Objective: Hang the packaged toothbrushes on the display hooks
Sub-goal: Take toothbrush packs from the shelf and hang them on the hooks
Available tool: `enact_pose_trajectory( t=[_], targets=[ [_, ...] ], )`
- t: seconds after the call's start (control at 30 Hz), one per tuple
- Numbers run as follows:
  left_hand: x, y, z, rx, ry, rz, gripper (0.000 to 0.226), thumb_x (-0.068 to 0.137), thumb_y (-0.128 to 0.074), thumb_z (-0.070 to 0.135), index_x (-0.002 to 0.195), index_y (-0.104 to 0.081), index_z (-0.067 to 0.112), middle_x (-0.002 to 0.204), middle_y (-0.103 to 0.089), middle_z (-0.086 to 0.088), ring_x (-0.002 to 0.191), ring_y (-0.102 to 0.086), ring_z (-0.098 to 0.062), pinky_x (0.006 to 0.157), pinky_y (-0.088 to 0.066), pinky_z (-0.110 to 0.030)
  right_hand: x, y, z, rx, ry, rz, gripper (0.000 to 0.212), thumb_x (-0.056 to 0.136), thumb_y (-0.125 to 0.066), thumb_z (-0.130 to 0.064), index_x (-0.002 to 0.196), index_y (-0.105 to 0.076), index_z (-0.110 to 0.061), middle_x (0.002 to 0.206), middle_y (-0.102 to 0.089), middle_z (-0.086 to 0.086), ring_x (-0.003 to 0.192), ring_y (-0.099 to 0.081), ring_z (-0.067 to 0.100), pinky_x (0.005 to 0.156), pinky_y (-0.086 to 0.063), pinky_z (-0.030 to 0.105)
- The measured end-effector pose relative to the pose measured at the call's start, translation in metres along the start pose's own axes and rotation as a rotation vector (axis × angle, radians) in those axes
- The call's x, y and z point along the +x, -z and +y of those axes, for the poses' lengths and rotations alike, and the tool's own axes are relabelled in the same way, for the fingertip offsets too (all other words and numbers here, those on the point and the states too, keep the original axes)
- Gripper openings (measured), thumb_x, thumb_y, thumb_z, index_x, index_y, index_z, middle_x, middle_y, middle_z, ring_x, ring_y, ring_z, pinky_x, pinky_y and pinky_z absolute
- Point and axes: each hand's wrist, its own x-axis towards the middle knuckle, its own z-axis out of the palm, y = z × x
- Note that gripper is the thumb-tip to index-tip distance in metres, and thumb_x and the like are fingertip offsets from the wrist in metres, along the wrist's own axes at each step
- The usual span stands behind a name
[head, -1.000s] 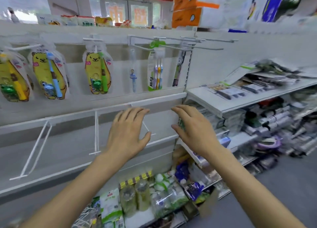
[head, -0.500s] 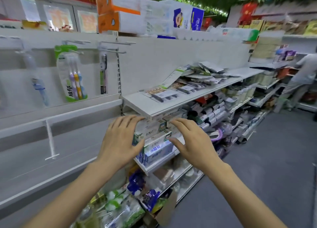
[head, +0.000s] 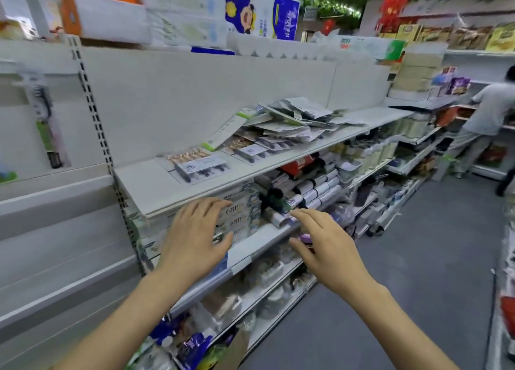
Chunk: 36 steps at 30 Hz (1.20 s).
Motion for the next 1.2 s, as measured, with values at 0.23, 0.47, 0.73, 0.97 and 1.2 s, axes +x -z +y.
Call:
enact_pose_trajectory(
  t=[0.23, 0.47, 0.73, 0.97, 1.2],
  targets=[
    [0.069, -0.050, 0.006, -0.005, 0.016, -0.025, 0.056, 0.087, -0.053, 0.052, 0.139, -0.045, 0.034, 0.138, -0.049, 0.013, 0.127, -0.045, -0.013, 0.109, -0.036, -0.036, 0.053, -0.036, 0.065, 0.021, 0.005, -0.014, 0.050, 0.092, -0.069, -0.030, 0.139, -0.054, -0.020, 0.136, -0.058, -0.008, 0.125, -0.050, 0.013, 0.101, -0.044, 0.026],
    [0.166, -0.092, -0.010, -0.018, 0.063, 0.028, 0.054, 0.091, -0.053, 0.049, 0.142, -0.044, 0.031, 0.143, -0.047, 0.009, 0.131, -0.043, -0.016, 0.109, -0.036, -0.037, 0.141, -0.069, 0.123, 0.047, 0.007, -0.038, 0.050, 0.098, -0.061, -0.034, 0.145, -0.047, -0.024, 0.143, -0.051, -0.010, 0.133, -0.045, 0.012, 0.102, -0.044, 0.028],
    [0.254, -0.116, -0.029, -0.033, 0.145, 0.006, 0.055, 0.091, -0.055, 0.044, 0.143, -0.041, 0.031, 0.144, -0.045, 0.008, 0.129, -0.044, -0.020, 0.101, -0.041, -0.039, 0.242, -0.085, 0.172, 0.068, 0.022, -0.007, 0.050, 0.097, -0.062, -0.034, 0.144, -0.048, -0.022, 0.141, -0.053, -0.006, 0.131, -0.045, 0.016, 0.104, -0.043, 0.033],
    [0.337, -0.117, -0.054, 0.134, 0.231, -0.100, 0.070, 0.093, -0.051, 0.051, 0.153, -0.025, 0.028, 0.152, -0.034, 0.006, 0.130, -0.044, -0.023, 0.090, -0.048, -0.037, 0.357, -0.093, 0.200, 0.112, 0.073, 0.130, 0.044, 0.096, -0.062, -0.022, 0.138, -0.053, -0.014, 0.134, -0.058, 0.002, 0.126, -0.048, 0.022, 0.095, -0.043, 0.033],
    [0.406, -0.143, -0.076, 0.366, 0.389, -0.213, 0.064, 0.096, -0.046, 0.049, 0.150, -0.030, 0.019, 0.141, -0.046, -0.005, 0.114, -0.058, -0.030, 0.076, -0.046, -0.037, 0.457, -0.118, 0.220, 0.008, 0.007, 0.033, 0.051, 0.091, -0.057, -0.016, 0.141, -0.049, -0.008, 0.133, -0.059, 0.013, 0.123, -0.047, 0.035, 0.097, -0.040, 0.041]
  ],
)
